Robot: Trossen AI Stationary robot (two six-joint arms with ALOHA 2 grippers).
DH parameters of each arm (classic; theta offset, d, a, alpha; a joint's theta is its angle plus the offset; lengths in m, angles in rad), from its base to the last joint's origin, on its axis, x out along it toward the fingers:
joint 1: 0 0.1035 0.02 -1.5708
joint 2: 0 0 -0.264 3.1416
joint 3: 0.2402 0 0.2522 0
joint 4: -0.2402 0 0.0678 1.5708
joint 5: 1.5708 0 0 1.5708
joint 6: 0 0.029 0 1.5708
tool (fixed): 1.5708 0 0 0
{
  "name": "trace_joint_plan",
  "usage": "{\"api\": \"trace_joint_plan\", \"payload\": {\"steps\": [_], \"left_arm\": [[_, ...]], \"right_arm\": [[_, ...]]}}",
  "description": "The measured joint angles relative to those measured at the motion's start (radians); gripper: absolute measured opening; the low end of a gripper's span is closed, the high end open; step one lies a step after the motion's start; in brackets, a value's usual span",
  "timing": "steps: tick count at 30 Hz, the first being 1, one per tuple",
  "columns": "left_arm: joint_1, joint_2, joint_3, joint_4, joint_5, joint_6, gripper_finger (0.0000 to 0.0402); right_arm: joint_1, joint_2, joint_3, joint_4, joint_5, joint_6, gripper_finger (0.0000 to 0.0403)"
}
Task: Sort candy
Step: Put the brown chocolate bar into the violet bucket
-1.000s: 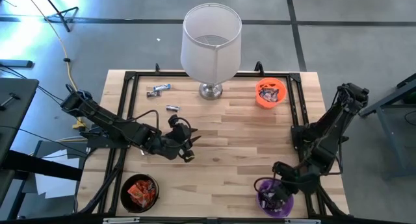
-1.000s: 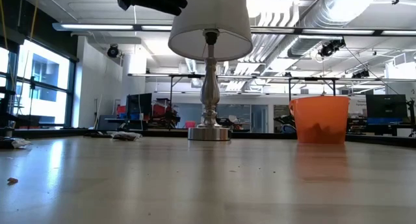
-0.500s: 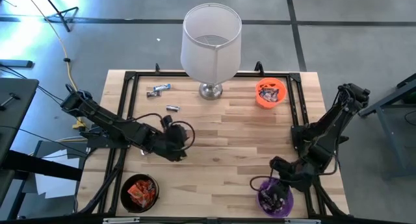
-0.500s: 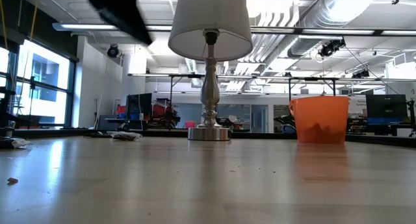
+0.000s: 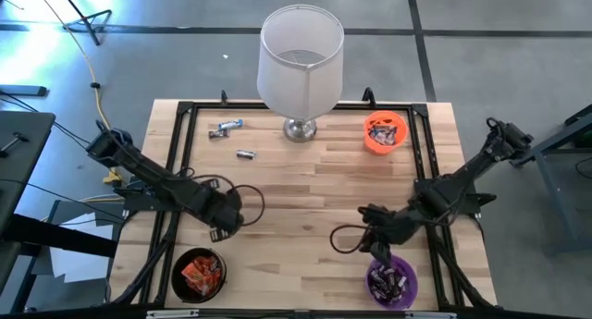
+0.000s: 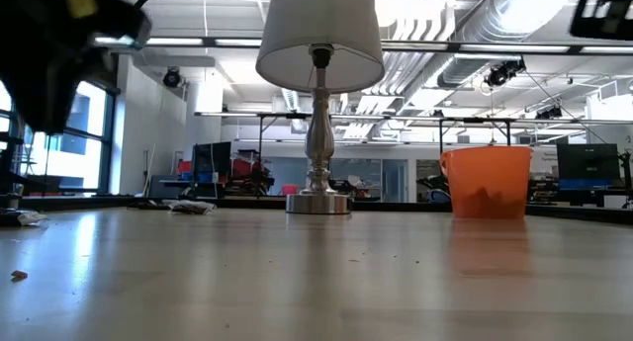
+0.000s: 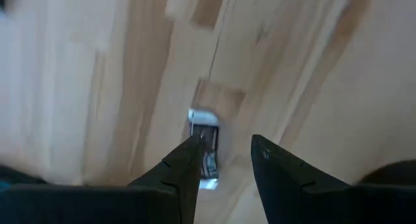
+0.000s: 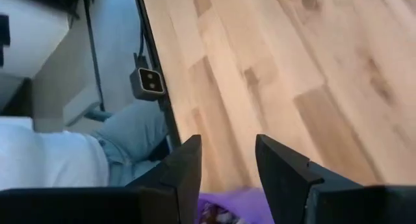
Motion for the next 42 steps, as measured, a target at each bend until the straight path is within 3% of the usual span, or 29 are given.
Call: {"api": "trace_joint_plan", "payload": {"steps": [6, 12, 20, 32, 42], "left_arm": [[-0.047, 0.0, -0.129, 0.005, 0.004, -0.159, 0.0122], [-0.051, 0.0, -0.177, 0.014, 0.029, -0.173, 0.0122], [-0.051, -0.001, -0.244, 0.05, 0.173, -0.172, 0.0122], [-0.05, -0.001, -0.333, 0.265, 0.095, -0.058, 0.0122], [-0.052, -0.011, -0.427, 0.319, 0.03, -0.123, 0.0122]], "right_arm": [[-0.07, 0.0, 0.0, 0.0, -0.066, -0.157, 0.0138], [-0.14, 0.0, 0.0, -0.004, -0.136, -0.27, 0.0138], [-0.207, 0.0, 0.0, -0.058, -0.159, -0.382, 0.0138], [-0.243, 0.0, 0.0, -0.129, -0.16, -0.404, 0.0138], [-0.243, 0.0, 0.0, -0.129, -0.16, -0.404, 0.0138]]}}
